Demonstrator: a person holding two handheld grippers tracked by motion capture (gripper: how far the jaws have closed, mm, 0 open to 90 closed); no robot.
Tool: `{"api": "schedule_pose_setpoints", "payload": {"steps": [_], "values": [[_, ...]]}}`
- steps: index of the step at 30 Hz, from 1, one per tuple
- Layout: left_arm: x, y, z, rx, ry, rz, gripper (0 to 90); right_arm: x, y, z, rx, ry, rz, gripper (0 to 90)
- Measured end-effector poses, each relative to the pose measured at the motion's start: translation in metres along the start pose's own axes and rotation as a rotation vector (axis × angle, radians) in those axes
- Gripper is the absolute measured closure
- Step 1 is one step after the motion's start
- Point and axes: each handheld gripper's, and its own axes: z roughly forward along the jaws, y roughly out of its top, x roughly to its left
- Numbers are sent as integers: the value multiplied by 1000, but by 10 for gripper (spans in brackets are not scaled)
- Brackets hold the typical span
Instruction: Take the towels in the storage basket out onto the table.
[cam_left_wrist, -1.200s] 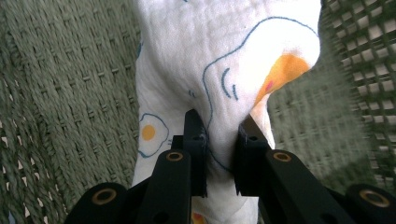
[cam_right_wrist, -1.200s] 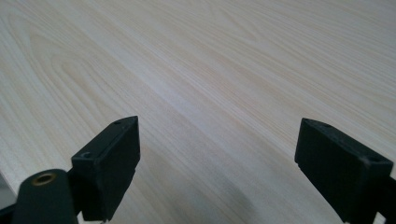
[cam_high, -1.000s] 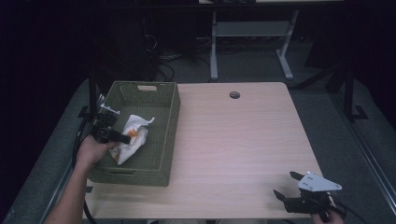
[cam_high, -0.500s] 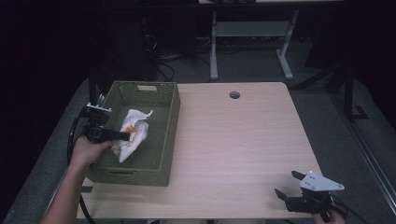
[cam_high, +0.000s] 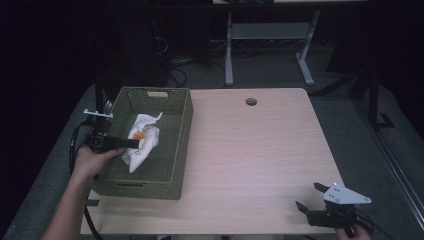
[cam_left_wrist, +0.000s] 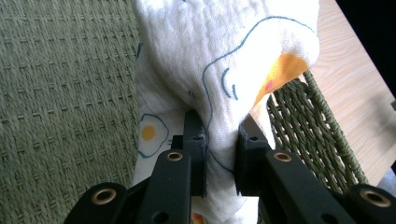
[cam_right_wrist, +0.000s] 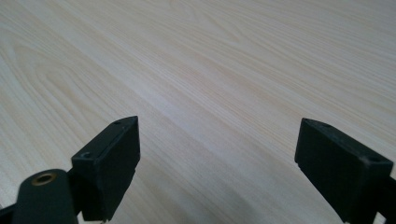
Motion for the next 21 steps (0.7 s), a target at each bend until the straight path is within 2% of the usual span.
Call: {"api": "schedule_pose_setpoints", "payload": {"steps": [1,2,8,12,19,20,21], "values": [[0,0,-1,-7,-1,1,780,0,0,0,1,1,-4,139],[0,0,-3,-23,-22,-4,780,-1,0,0,2,0,-14,139],[-2,1,-6,-51,-71,0,778,-1,0,0,4,3,-13,139],[-2,2,-8,-83,-106,-24,779,-2,1,-3,-7,-7,0,138],[-3,5,-12,-124,-152,-37,779,-2,1,-2,-6,-7,-1,139],[-3,5,-12,-132,-177,-41,779,-3,1,-2,-6,-5,-7,139],[-3,5,-12,-132,-177,-41,779,-3,1,-2,-6,-5,-7,139]]}}
